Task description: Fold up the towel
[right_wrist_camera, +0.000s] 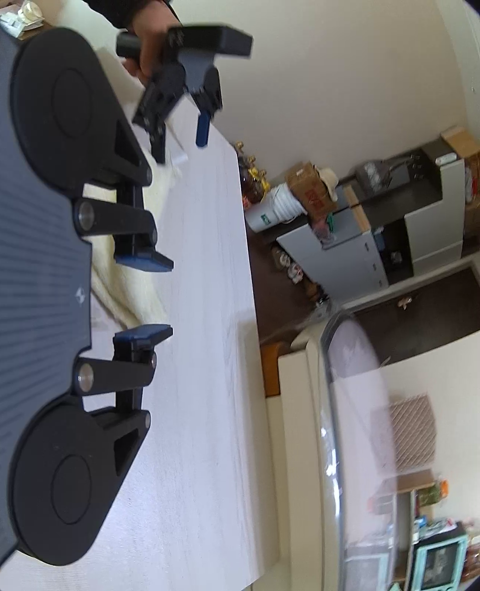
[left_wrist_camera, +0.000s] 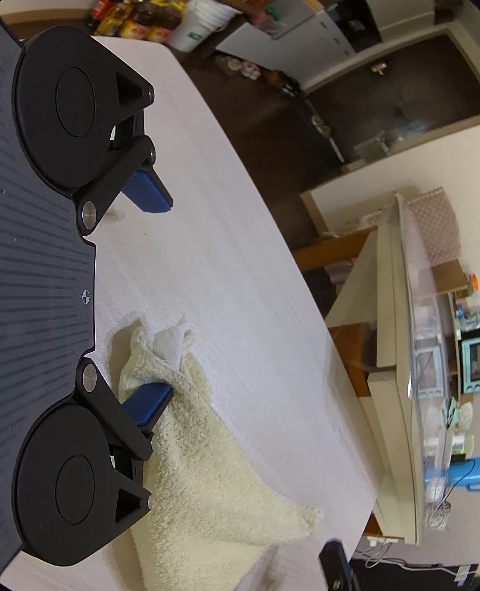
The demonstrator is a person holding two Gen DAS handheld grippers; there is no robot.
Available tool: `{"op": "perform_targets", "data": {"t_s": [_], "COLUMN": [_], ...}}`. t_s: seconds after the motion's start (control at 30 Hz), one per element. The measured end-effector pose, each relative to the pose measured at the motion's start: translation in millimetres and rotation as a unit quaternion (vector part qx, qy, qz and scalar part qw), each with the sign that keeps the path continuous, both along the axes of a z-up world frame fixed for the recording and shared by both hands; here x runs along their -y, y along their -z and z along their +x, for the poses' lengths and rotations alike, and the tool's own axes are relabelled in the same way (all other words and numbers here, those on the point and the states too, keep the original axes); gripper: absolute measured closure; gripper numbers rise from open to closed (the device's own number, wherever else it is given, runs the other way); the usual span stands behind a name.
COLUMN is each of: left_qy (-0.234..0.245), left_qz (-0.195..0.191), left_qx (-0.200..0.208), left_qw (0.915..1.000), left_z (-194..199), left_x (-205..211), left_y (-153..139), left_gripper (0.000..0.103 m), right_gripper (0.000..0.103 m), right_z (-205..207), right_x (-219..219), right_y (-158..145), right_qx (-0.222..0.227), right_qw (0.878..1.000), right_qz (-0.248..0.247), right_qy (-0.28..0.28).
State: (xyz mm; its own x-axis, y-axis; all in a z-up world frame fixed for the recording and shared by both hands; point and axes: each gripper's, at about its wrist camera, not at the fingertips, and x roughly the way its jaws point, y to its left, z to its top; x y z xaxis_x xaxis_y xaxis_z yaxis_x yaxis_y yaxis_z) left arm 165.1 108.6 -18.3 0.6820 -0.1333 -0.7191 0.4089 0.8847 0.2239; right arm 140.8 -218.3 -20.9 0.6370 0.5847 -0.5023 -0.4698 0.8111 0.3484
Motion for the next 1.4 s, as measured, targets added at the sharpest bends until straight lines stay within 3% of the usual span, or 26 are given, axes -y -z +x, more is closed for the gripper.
{"op": "perform_targets", "data": {"t_s": [0.2, 0.4, 0.67, 0.93, 1.03, 1.13, 1.23, 1.4], "left_qy": [-0.008, -0.014, -0.031, -0.016, -0.018, -0.026, -0.024, -0.033], "left_qz": [0.024, 0.009, -0.040, -0.023, -0.021, -0.030, -0.033, -0.041], "left_qx": [-0.005, -0.001, -0.002, 0.000, -0.002, -0.004, -0.006, 0.000], "left_qw": [0.9997, 0.9999, 0.9987, 0.9996, 0.9996, 0.9992, 0.9991, 0.9986], "left_z": [-5, -16, -26, -14, 0, 10, 17, 30], "left_x": [7, 3, -8, 7, 9, 5, 3, -11], "left_y": [-6, -18, -25, -12, -5, -2, -3, -11], "left_gripper": [0.002, 0.002, 0.002, 0.002, 0.002, 0.001, 0.001, 0.001], "right_gripper": [0.066, 0.066, 0.073, 0.072, 0.072, 0.072, 0.071, 0.071], "right_z": [-18, -29, -39, -46, -42, -28, -21, -17], "right_x": [-30, -56, -80, -80, -78, -58, -41, -26], "right_y": [0, 2, 18, 17, 14, 10, 10, 16], "right_qx": [0.009, 0.017, 0.030, 0.021, 0.014, -0.015, -0.043, -0.057], "right_qw": [0.997, 0.991, 0.978, 0.975, 0.978, 0.990, 0.994, 0.996], "right_qz": [-0.021, -0.044, -0.130, -0.147, -0.130, -0.062, -0.008, 0.011], "right_qy": [-0.068, -0.123, -0.159, -0.165, -0.161, -0.126, -0.100, -0.062]}}
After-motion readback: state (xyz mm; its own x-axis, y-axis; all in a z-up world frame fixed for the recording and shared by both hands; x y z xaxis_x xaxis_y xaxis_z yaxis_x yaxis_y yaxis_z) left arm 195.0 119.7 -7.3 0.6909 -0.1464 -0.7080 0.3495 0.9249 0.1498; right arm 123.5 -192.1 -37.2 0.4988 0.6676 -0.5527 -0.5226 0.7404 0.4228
